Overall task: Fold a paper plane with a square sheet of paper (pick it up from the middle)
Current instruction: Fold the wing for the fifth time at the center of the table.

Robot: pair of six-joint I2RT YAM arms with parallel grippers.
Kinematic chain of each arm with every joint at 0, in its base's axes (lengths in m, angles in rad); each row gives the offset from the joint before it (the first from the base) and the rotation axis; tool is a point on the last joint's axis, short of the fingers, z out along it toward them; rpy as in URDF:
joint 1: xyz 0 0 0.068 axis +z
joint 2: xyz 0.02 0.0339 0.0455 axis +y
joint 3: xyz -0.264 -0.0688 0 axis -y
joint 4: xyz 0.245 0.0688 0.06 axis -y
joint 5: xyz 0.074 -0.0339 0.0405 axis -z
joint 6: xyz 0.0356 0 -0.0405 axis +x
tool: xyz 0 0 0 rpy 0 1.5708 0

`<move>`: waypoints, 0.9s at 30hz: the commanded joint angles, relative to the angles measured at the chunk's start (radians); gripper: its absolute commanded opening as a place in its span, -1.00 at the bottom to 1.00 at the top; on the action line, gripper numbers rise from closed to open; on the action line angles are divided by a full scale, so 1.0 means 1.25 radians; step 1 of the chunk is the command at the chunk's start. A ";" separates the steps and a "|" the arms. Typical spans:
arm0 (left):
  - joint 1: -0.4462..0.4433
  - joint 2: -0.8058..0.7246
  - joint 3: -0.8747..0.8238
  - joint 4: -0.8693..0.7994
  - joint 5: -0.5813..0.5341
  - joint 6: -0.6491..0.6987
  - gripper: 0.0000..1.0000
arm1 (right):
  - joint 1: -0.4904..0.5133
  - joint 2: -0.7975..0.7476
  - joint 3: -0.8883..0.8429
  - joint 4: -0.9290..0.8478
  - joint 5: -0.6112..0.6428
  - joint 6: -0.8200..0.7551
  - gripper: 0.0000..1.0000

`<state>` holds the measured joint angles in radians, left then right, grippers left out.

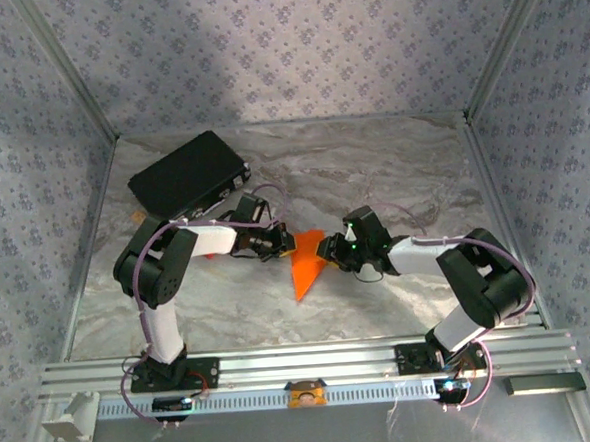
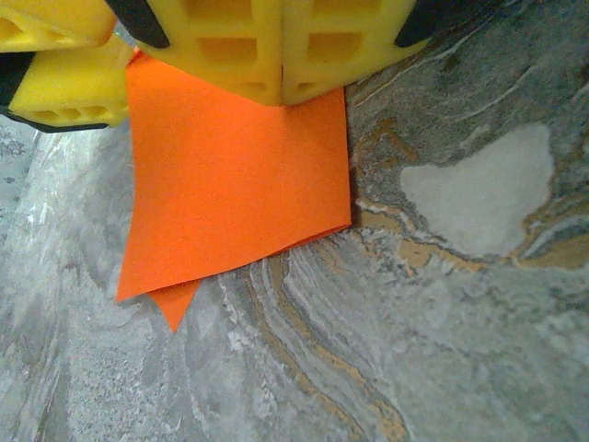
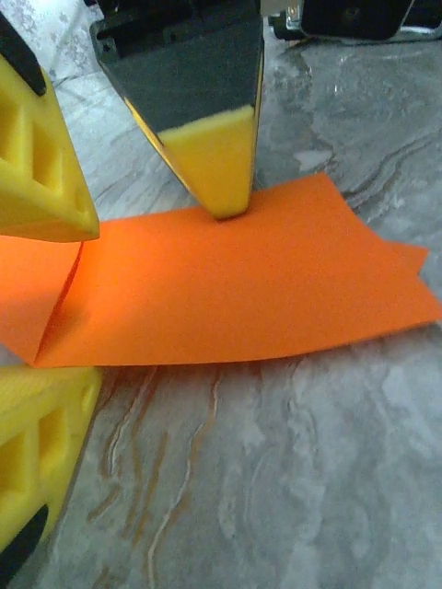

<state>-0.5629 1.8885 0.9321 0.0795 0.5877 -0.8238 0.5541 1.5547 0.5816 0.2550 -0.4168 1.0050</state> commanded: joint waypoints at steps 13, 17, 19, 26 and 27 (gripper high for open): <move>0.003 0.000 0.004 -0.029 -0.002 0.002 -1.00 | -0.033 0.062 0.058 0.046 -0.091 -0.086 -0.22; 0.003 0.000 0.006 -0.035 -0.001 0.006 -1.00 | -0.042 0.075 0.071 0.026 -0.108 -0.109 -0.25; 0.004 0.000 0.007 -0.038 -0.001 0.008 -1.00 | -0.047 0.085 0.075 0.023 -0.120 -0.119 -0.30; 0.002 -0.029 0.035 -0.050 0.030 0.018 -0.94 | -0.053 0.086 0.071 0.016 -0.103 -0.113 -0.82; 0.004 -0.040 0.040 -0.053 0.028 0.017 -0.91 | -0.051 0.076 0.060 0.024 -0.088 -0.098 -0.85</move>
<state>-0.5629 1.8881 0.9440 0.0521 0.6003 -0.8215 0.4923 1.6611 0.6594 0.2989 -0.5491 0.8707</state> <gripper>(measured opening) 0.043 0.101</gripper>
